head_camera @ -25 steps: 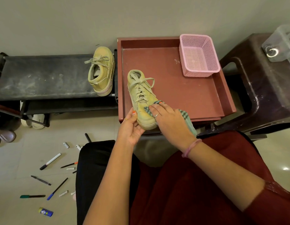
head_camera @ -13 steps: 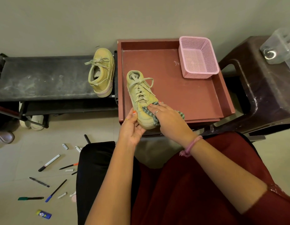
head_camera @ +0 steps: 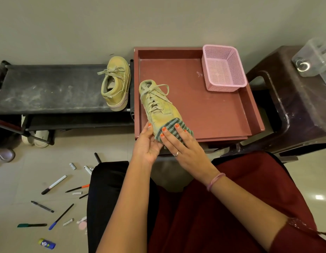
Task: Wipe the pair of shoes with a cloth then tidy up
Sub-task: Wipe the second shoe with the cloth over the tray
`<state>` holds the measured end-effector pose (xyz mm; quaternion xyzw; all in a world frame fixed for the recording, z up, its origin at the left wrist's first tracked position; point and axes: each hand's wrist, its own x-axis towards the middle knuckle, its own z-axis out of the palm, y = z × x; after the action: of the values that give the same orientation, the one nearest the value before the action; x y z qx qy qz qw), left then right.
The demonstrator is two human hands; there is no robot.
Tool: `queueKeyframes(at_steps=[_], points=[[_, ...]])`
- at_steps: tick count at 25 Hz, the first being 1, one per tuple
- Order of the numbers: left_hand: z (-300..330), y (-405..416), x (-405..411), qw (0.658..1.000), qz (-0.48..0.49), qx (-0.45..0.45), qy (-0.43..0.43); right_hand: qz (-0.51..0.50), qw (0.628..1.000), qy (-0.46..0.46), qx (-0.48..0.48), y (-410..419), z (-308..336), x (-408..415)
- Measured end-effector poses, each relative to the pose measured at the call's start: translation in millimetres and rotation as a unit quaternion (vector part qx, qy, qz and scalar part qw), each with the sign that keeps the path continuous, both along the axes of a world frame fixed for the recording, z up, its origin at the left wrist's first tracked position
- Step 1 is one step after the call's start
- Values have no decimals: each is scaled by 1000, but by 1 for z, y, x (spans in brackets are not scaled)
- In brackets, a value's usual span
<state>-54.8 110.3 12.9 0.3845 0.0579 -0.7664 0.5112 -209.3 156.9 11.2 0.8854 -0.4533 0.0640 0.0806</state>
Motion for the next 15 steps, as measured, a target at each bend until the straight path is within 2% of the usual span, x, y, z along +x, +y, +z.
queueKeyframes(at_steps=[2, 3, 5, 7, 9, 12, 15], points=[[1, 0, 4, 1000, 6, -1, 5, 11, 997, -68, 36, -9, -1, 0], [2, -1, 6, 1000, 6, 0, 3, 1, 986, -136, 99, -15, 2, 0], [2, -1, 12, 1000, -6, 7, -7, -60, 940, -250, 225, -37, 7, -5], [5, 1, 15, 999, -27, 19, -10, -91, 903, -298, 297, -62, 13, -11], [9, 4, 15, 999, -45, 26, -5, -76, 886, -323, 325, -80, 13, -15], [9, 1, 16, 999, -35, 28, -6, -112, 869, -332, 349, -74, 22, -8], [6, -3, 21, 1000, 1, 17, -16, -82, 896, -305, 313, -44, 30, 7]])
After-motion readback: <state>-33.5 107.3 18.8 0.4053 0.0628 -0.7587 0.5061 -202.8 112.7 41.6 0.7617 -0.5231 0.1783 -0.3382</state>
